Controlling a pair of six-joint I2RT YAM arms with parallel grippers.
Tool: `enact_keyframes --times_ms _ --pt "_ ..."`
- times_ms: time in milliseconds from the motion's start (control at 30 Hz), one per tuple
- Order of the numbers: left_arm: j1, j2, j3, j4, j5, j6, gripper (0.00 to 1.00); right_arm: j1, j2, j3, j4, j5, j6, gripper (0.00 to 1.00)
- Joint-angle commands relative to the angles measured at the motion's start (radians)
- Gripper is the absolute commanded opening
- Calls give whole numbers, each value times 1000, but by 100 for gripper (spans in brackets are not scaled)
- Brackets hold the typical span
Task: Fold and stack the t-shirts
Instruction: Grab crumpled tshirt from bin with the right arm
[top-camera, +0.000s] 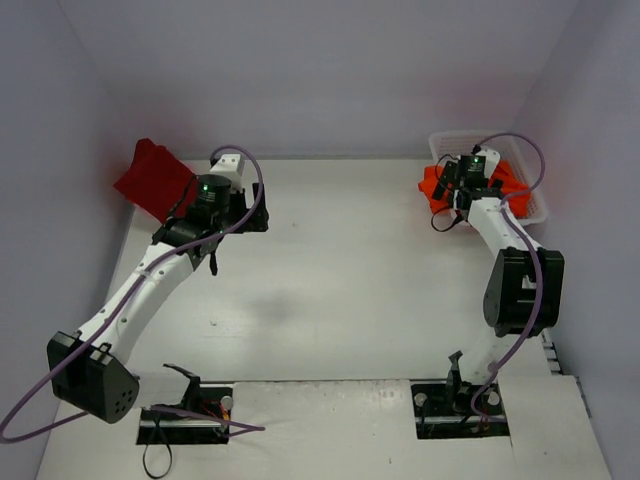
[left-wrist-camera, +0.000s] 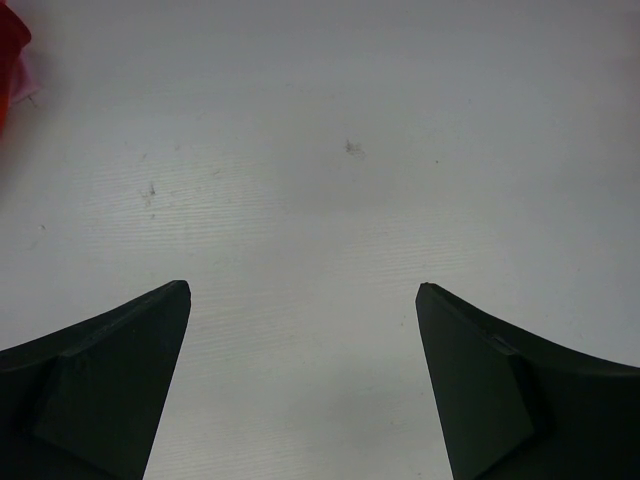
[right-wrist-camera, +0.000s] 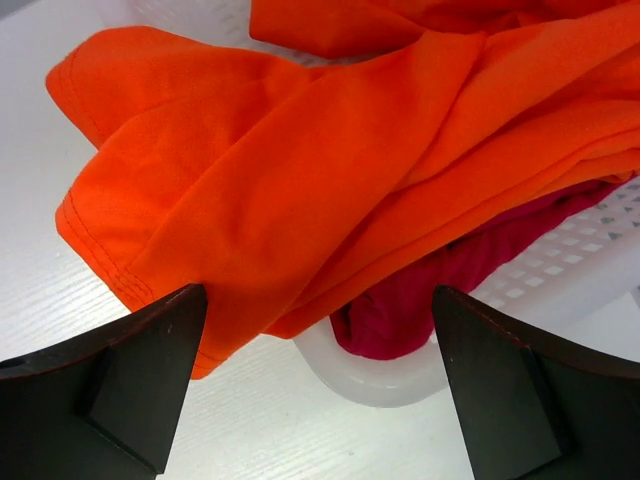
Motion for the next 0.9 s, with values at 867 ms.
enact_keyframes --times_ms 867 --pt "7 7 -21 35 -31 5 91 -9 55 65 194 -73 -7 63"
